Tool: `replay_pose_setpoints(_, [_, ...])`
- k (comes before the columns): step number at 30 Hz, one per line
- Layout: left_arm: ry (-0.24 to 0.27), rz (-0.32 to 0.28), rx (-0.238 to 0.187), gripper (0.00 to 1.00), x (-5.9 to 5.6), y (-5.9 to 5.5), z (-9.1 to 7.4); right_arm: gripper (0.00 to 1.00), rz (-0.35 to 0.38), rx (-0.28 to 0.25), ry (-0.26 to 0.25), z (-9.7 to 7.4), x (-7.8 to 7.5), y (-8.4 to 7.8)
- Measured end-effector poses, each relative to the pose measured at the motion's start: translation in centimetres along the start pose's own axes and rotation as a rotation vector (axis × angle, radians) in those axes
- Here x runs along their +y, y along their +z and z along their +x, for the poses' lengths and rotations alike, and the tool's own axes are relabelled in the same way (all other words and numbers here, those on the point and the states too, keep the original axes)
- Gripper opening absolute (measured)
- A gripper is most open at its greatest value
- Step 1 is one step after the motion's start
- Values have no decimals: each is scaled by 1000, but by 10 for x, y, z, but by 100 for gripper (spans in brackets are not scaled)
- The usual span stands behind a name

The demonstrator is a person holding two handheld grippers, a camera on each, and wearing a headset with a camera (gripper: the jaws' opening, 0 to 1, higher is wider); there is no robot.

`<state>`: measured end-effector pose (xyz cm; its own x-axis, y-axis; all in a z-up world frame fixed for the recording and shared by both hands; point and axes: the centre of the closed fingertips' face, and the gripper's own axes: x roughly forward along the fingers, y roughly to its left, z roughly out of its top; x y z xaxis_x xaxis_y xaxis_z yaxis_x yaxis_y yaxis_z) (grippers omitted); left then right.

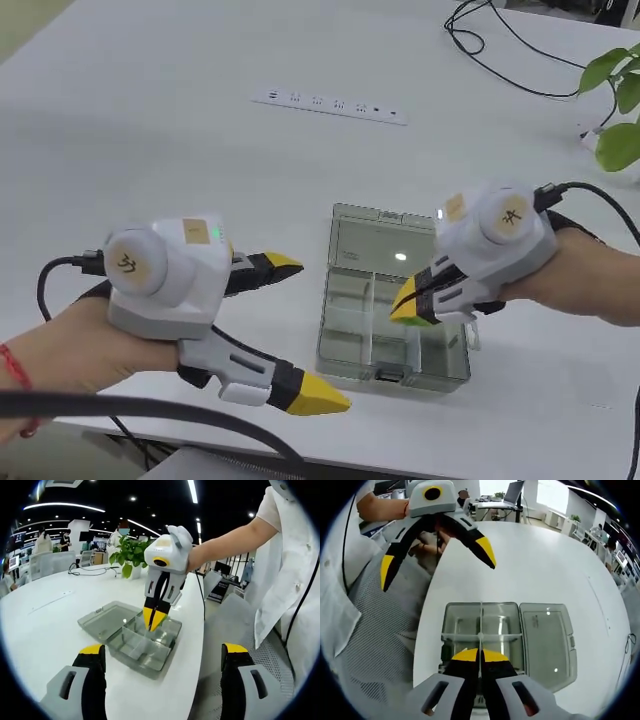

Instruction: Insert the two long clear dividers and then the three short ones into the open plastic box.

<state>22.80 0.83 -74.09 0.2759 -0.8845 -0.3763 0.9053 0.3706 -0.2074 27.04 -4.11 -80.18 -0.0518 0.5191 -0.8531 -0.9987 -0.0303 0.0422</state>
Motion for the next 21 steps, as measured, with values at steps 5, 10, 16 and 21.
replay_pose_setpoints(5, [-2, 0, 1, 98, 0, 0, 1, 3, -1, 20, 0, 5, -1, -4])
replay_pose_setpoints(10, [-1, -4, -1, 98, -1, -1, 1, 3, -8, 40, 3, 8, -1, -6])
replay_pose_setpoints(16, [0, -4, -4, 97, -1, 0, 1, 3, -26, 57, 4, 10, -1, -8])
replay_pose_setpoints(21, [-1, -8, -6, 97, -1, 0, 1, 3, -26, 54, -3, 10, -1, -8])
